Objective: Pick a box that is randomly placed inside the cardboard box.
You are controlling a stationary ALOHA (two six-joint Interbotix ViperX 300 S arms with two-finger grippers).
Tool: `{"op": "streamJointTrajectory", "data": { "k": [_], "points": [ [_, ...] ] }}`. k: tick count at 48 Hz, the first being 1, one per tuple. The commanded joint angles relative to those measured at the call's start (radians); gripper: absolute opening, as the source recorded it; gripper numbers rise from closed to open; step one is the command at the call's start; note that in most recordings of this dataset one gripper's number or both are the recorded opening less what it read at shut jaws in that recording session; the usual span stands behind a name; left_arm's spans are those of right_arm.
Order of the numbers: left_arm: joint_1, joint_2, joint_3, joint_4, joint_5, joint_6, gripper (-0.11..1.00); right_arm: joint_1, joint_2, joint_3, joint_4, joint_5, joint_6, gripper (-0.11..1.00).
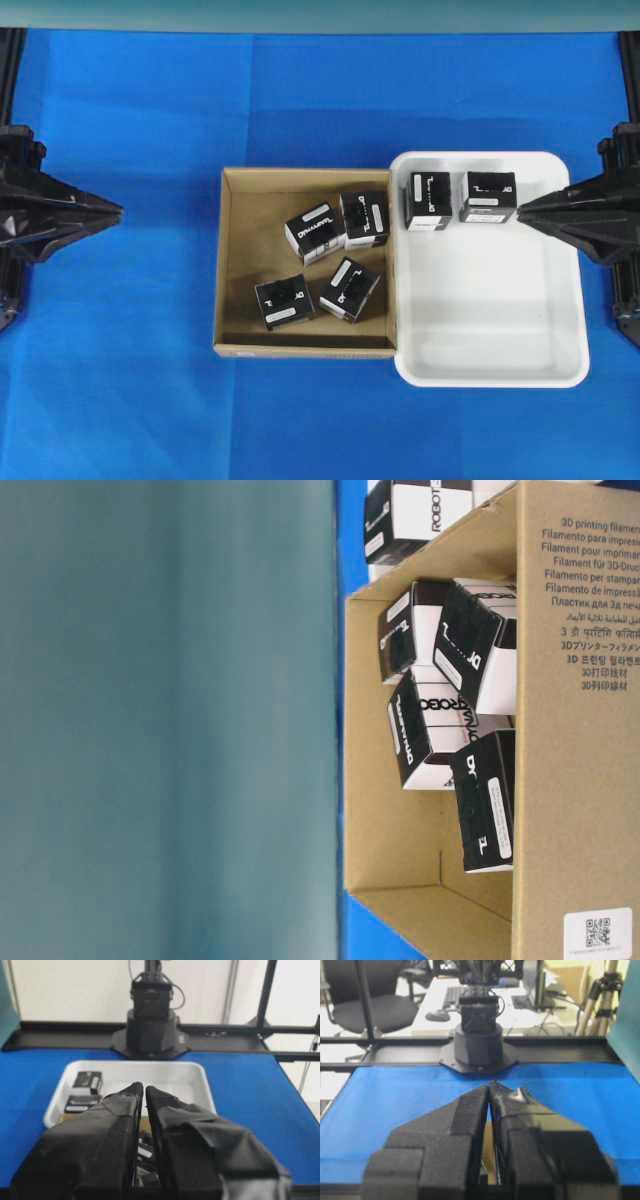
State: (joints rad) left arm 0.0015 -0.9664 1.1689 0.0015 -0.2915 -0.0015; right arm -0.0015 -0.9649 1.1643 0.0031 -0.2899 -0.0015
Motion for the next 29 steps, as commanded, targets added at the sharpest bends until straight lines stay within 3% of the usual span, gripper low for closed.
{"op": "streamJointTrajectory", "data": {
  "k": [1,4,8,13,21,29],
  "points": [
    [0.008,0.005,-0.031,0.009,0.008,-0.02,0.14,0.006,0.002,-0.011,0.008,-0.006,0.032,0.14],
    [0.012,0.0,-0.046,0.009,0.023,-0.026,0.08,0.008,-0.002,-0.021,0.063,0.011,0.049,0.14],
    [0.014,-0.009,-0.058,0.009,0.048,-0.028,-0.03,0.006,0.0,-0.04,0.141,0.064,0.104,0.03],
    [0.012,-0.023,-0.066,0.009,0.092,-0.028,-0.06,-0.005,0.009,-0.086,0.215,0.196,0.189,0.0],
    [0.012,-0.043,-0.08,0.009,0.15,-0.026,-0.06,-0.032,0.034,-0.19,0.229,0.396,0.298,0.0],
    [0.012,-0.041,-0.104,0.011,0.268,-0.028,-0.06,-0.084,0.084,-0.328,0.225,0.603,0.454,0.0]
  ]
}}
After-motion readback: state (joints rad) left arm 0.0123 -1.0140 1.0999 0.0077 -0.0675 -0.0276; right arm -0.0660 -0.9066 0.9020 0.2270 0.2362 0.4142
